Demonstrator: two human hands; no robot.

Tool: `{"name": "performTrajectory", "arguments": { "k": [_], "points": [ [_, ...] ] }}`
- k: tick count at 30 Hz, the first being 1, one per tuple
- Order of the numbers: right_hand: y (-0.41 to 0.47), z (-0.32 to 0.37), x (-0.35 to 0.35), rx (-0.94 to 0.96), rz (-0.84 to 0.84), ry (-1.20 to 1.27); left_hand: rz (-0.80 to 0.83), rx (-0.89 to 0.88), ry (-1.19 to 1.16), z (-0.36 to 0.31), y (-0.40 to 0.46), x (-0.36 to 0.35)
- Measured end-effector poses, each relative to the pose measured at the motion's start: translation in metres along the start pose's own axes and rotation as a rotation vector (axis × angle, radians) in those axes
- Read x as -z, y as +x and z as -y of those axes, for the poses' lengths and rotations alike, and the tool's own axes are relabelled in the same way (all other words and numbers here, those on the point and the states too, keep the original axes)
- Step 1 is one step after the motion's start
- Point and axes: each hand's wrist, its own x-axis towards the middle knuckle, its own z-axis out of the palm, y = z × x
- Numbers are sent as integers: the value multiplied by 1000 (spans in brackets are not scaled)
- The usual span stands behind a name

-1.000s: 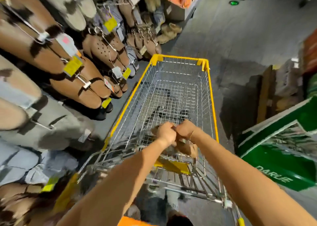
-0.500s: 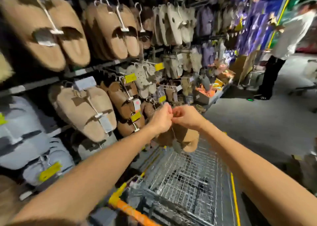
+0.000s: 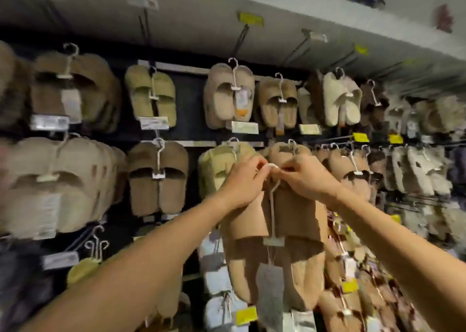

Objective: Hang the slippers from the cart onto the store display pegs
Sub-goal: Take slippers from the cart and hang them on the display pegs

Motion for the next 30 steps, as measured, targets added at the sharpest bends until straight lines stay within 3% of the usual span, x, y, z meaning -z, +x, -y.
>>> {"name": "performTrajectory", "arguments": {
  "k": [6, 12, 16, 22, 30],
  "points": [
    [82, 159, -20, 170, -101, 164, -288, 21, 263, 39, -13, 174],
    [166, 280, -30, 307, -228, 282, -456, -19, 497, 69, 2, 325],
    [223, 349, -47, 350, -299, 384, -524, 49, 642, 93, 26, 409],
    [320, 423, -89, 332, -308, 537, -500, 88, 632, 152, 74, 502],
    [420, 487, -132, 369, -350, 514, -576, 144, 651, 229, 128, 568]
  ]
}}
